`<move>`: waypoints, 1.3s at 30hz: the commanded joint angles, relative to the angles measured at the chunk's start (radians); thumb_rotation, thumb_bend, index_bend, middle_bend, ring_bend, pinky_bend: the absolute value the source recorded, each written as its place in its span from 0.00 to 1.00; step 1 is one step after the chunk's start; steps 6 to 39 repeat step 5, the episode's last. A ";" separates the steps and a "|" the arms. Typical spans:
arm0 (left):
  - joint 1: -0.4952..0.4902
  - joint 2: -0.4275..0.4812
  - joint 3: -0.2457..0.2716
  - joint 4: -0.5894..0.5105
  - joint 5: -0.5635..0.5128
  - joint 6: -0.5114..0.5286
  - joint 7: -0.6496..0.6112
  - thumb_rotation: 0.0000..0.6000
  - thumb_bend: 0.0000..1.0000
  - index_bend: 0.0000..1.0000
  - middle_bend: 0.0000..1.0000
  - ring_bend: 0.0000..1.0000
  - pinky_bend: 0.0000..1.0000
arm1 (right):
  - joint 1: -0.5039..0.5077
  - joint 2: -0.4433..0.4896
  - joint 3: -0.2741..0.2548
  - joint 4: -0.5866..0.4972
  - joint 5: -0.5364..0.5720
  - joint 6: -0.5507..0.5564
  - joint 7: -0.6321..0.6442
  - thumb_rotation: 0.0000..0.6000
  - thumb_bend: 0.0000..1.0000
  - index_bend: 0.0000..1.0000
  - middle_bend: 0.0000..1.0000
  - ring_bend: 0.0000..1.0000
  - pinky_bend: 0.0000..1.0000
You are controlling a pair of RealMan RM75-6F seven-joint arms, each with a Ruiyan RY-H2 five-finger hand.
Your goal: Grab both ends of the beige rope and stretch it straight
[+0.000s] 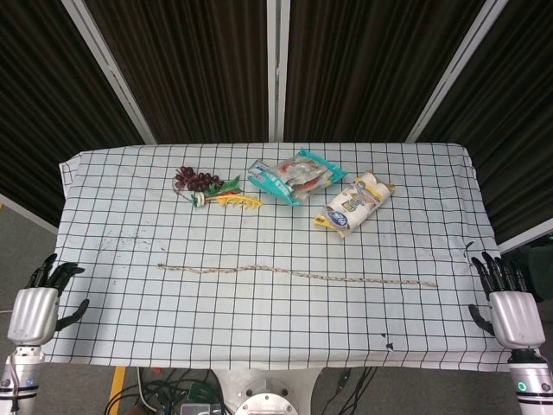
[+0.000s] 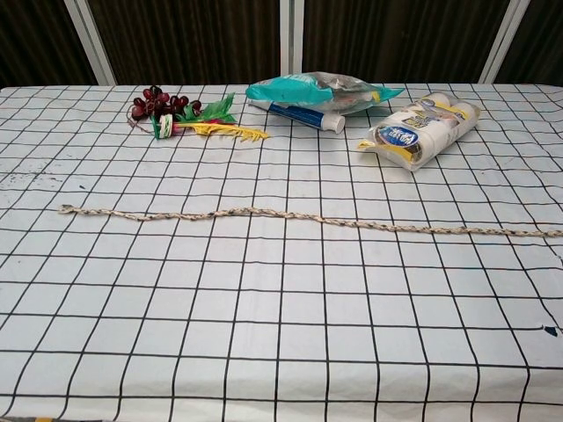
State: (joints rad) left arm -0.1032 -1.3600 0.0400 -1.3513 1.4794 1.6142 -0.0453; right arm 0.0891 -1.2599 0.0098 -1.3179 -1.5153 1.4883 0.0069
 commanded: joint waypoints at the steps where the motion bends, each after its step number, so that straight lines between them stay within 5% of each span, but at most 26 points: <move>1: 0.007 -0.007 0.000 0.010 0.008 -0.002 -0.003 1.00 0.21 0.28 0.23 0.06 0.20 | -0.004 -0.005 -0.001 0.006 0.000 0.000 0.005 1.00 0.23 0.00 0.00 0.00 0.00; 39: 0.005 -0.011 -0.007 0.015 0.017 -0.016 0.015 1.00 0.21 0.28 0.23 0.06 0.19 | -0.007 -0.006 0.003 0.012 0.002 -0.002 0.013 1.00 0.23 0.00 0.00 0.00 0.00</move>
